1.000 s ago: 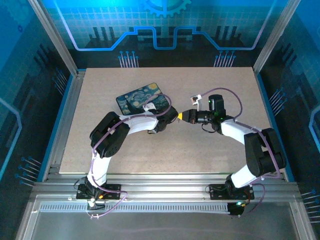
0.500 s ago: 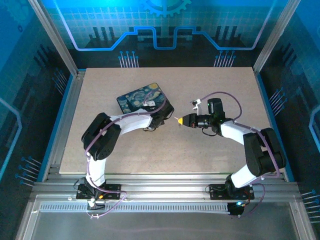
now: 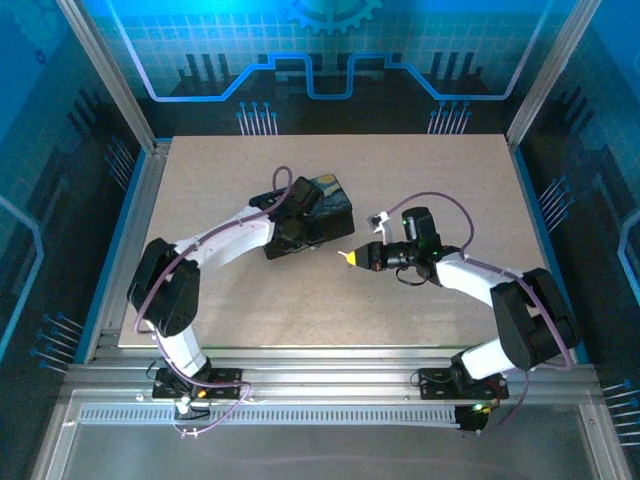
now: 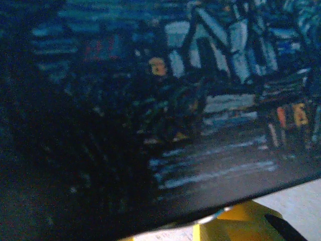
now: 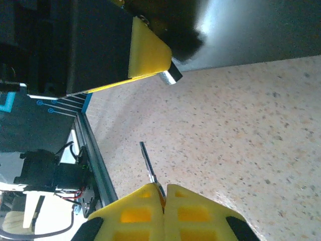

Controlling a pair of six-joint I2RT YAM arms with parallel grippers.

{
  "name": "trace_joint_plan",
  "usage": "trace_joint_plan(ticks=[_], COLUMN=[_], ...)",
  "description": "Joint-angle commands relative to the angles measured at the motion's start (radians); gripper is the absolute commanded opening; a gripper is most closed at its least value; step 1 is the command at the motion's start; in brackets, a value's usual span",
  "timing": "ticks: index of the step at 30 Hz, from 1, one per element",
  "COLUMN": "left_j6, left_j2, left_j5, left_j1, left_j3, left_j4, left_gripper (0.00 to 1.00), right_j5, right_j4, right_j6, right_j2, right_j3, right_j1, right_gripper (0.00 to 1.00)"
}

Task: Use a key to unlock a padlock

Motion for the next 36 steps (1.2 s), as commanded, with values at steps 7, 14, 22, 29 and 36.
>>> trace_joint_plan(ticks=[7, 14, 22, 29, 36], left_j6=[-0.163, -0.291, -0.347, -0.389, -0.417], left_j2=[-0.108, -0.154, -0.150, -0.136, -0.135], left_j5=[0.313, 0.448, 0.554, 0.642, 0.692], left_j1=[0.038, 0.063, 0.112, 0.161, 0.175], left_j3=[0.006, -0.116, -0.195, -0.246, -0.268], left_j4=[0.095, 0.303, 0.508, 0.624, 0.677], left_gripper=[0.02, 0.01, 0.00, 0.00, 0.00], right_j5=[-0.011, -0.018, -0.008, 0.077, 0.117], right_j4=[-0.195, -0.264, -0.235, -0.131, -0.019], right_j6=[-0.156, -0.320, -0.396, -0.414, -0.414], right_j2=[-0.167, -0.229, -0.129, -0.086, -0.060], right_j3=[0.028, 0.056, 0.115, 0.111, 0.122], right_j1=[0.007, -0.040, -0.081, -0.050, -0.011], right_gripper=[0.00, 0.00, 0.00, 0.00, 0.00])
